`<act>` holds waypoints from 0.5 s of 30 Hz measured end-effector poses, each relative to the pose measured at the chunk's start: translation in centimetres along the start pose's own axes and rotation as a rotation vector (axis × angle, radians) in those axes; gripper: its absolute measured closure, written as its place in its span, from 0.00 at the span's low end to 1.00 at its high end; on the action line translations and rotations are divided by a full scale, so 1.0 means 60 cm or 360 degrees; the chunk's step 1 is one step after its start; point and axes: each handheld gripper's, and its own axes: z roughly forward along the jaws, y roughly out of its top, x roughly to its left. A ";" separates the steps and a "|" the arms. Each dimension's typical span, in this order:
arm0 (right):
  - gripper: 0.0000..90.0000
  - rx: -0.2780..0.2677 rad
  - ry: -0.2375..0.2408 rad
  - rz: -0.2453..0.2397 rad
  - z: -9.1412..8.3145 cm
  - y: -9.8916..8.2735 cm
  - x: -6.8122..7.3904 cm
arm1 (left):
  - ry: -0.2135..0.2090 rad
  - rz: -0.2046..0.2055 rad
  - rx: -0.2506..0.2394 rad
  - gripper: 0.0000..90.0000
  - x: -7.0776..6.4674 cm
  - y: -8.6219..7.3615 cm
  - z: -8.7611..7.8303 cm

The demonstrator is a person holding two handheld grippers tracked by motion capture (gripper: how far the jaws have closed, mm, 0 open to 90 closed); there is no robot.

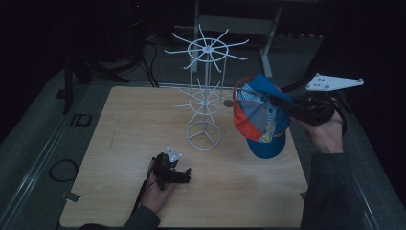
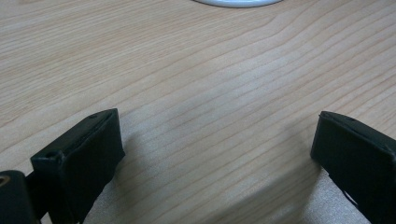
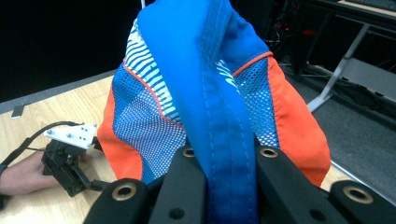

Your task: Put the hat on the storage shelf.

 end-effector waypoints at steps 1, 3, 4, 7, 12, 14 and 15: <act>0.98 0.0000 -0.0001 -0.0001 -0.001 0.001 0.000 | 0.0000 0.0000 0.0000 0.03 0.000 0.000 0.000; 0.98 -0.0006 -0.0002 -0.0008 -0.002 0.003 0.000 | 0.0000 0.0000 0.0000 0.03 0.000 0.000 0.000; 0.98 -0.0009 -0.0004 -0.0007 -0.003 0.004 0.001 | 0.0000 0.0000 -0.0001 0.03 0.000 0.000 0.000; 0.98 -0.0023 -0.0008 -0.0015 -0.007 0.008 0.001 | 0.0000 -0.0001 -0.0001 0.03 0.000 0.000 0.000; 0.98 -0.0048 -0.0015 -0.0021 -0.013 0.014 0.002 | 0.0000 0.0000 -0.0001 0.03 0.000 0.000 0.000; 0.98 -0.0050 -0.0014 -0.0023 -0.014 0.014 0.002 | 0.0001 0.0000 -0.0001 0.03 0.000 0.000 0.000; 0.98 -0.0049 -0.0012 -0.0029 -0.015 0.017 0.002 | 0.0000 0.0000 -0.0001 0.03 0.000 0.000 0.000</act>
